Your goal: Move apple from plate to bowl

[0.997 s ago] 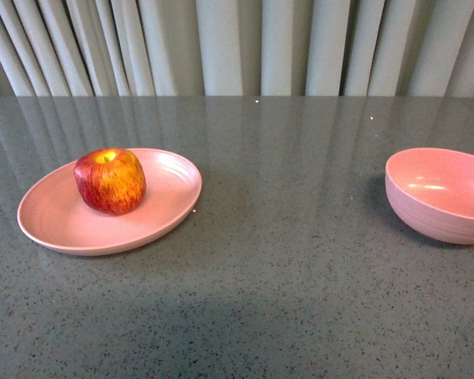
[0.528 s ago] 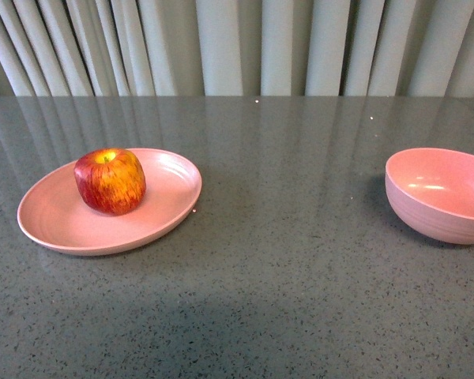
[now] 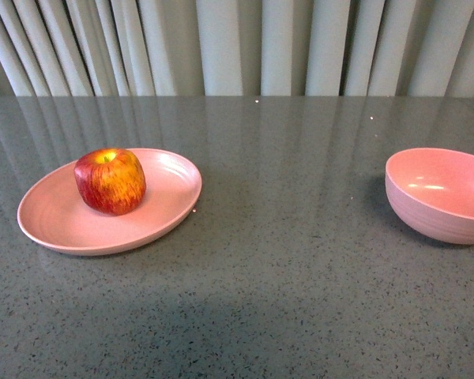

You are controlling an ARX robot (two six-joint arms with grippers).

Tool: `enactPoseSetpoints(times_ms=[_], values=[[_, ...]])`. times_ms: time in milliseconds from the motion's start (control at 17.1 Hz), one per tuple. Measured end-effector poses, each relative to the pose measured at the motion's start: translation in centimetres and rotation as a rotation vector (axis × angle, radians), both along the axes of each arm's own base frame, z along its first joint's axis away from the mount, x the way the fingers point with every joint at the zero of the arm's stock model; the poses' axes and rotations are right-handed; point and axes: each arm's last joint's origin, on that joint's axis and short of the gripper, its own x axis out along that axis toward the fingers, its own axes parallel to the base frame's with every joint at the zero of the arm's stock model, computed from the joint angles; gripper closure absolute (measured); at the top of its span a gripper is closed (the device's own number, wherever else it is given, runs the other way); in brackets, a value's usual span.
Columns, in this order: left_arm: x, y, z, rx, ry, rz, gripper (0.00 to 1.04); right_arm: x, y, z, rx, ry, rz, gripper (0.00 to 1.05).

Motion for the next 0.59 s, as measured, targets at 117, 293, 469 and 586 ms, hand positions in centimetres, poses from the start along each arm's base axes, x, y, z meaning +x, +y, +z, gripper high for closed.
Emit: enactPoseSetpoints(times_ms=[117,293,469,586], values=[[0.0,0.0,0.0,0.0,0.0,0.0,0.07,0.0,0.0,0.0,0.0,0.0,0.0,0.07],[0.0,0.0,0.0,0.0,0.0,0.0,0.07,0.0,0.0,0.0,0.0,0.0,0.0,0.07],[0.0,0.0,0.0,0.0,0.0,0.0,0.07,0.6,0.0,-0.1,0.081,0.094,-0.004,0.07],[0.0,0.0,0.0,0.0,0.0,0.0,0.07,1.6,0.0,2.5,0.101,0.005,0.012,0.07]])
